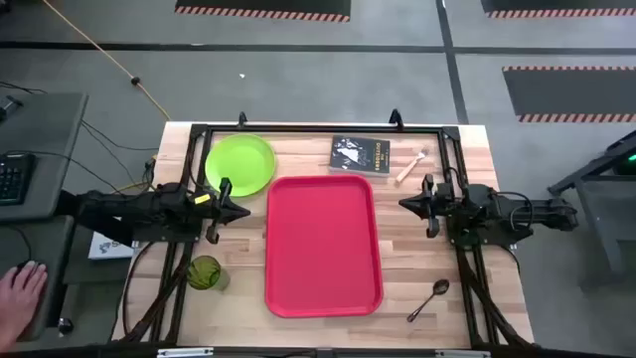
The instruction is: Pick and place plate/cup/fork/spoon on tray
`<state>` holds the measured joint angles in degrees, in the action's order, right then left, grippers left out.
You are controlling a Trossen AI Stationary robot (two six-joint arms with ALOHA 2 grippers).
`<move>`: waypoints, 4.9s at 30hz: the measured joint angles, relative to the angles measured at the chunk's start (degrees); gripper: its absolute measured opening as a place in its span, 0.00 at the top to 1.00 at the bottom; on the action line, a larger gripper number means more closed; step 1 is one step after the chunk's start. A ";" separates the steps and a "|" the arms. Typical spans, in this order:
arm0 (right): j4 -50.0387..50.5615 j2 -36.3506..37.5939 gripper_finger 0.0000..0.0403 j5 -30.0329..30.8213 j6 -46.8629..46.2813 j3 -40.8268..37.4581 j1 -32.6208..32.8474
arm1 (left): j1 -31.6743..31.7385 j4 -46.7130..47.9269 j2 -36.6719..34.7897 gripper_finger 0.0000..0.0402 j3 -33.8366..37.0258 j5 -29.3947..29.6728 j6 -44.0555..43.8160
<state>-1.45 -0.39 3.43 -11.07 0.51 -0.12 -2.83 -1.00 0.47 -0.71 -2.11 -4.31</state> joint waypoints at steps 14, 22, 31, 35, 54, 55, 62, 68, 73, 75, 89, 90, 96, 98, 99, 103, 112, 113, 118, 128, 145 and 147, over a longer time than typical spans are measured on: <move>0.00 -0.01 1.00 0.00 0.00 0.00 0.02 | 0.00 -0.02 0.00 0.99 0.00 0.00 0.00; 0.00 -0.01 1.00 -0.01 -0.01 -0.02 0.01 | 0.00 0.00 0.00 0.99 0.00 0.00 0.01; 0.01 0.00 1.00 0.00 0.00 0.00 0.02 | 0.00 -0.01 0.00 0.99 0.00 -0.01 0.01; 0.00 0.01 1.00 0.00 0.00 0.00 0.00 | 0.00 -0.02 0.00 0.99 0.00 0.00 0.00; 0.01 0.00 1.00 0.01 0.00 -0.01 0.02 | 0.00 -0.02 -0.02 0.99 0.00 -0.01 0.02; 0.00 0.01 1.00 0.00 0.00 -0.01 0.00 | 0.00 0.00 0.00 0.99 0.00 -0.01 0.02; 0.00 0.01 1.00 0.00 0.00 0.00 0.02 | 0.00 -0.02 -0.02 0.99 0.00 -0.02 0.01; 0.00 0.01 1.00 0.00 -0.02 0.00 0.00 | 0.00 -0.02 -0.02 0.99 0.00 -0.02 0.00; 0.00 0.01 1.00 0.01 -0.01 -0.01 0.02 | 0.00 0.00 -0.02 0.99 0.00 -0.02 0.02; 0.01 0.00 1.00 0.01 0.00 -0.01 0.02 | 0.00 -0.19 0.00 0.99 0.02 0.03 0.02; 0.00 -0.01 1.00 0.01 0.37 -0.02 0.02 | 0.02 -25.22 5.22 1.00 -2.52 24.10 -12.16; 0.00 -0.01 1.00 0.01 1.19 0.00 0.00 | 0.00 -24.63 7.00 1.00 -3.97 24.28 -12.48; -3.68 -0.06 1.00 1.76 0.43 0.00 0.00 | 0.00 -15.49 21.57 1.00 -17.23 22.79 -16.66; -13.07 -0.06 1.00 6.31 -2.76 -0.02 0.00 | -0.01 -13.93 24.80 1.00 -21.29 22.71 -18.16; -18.39 0.01 1.00 8.78 -5.60 0.00 0.00 | 0.02 -13.91 26.00 1.00 -22.95 23.14 -19.14; -37.52 0.00 1.00 25.15 -12.70 -0.02 0.00 | 0.88 -13.85 28.84 1.00 -27.45 26.95 -18.04; -35.59 -20.84 1.00 16.83 -41.52 7.51 1.18 | 4.80 -13.05 28.15 1.00 -29.03 23.80 -18.73; -33.90 -26.17 1.00 15.81 -44.39 9.87 1.82 | 5.43 -12.89 28.13 1.00 -29.03 22.06 -19.17; -17.96 -52.27 1.00 -1.84 -54.04 24.64 3.74 | 8.05 -10.27 28.11 1.00 -29.03 15.87 -18.63; 16.31 -83.75 1.00 -20.78 -67.47 46.36 22.21 | 8.87 -5.15 28.13 1.00 -29.03 15.67 -17.88; 20.45 -100.48 1.00 -9.01 -89.58 53.97 34.24 | 8.87 -2.59 28.18 1.00 -29.03 15.70 -15.41; 24.84 -99.23 1.00 -10.50 -86.44 54.19 33.80 | 8.87 -2.62 28.29 1.00 -29.03 15.74 -15.04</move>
<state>23.39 -99.62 -7.07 -97.51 54.70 33.68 6.04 -3.62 28.76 -29.74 13.63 -19.35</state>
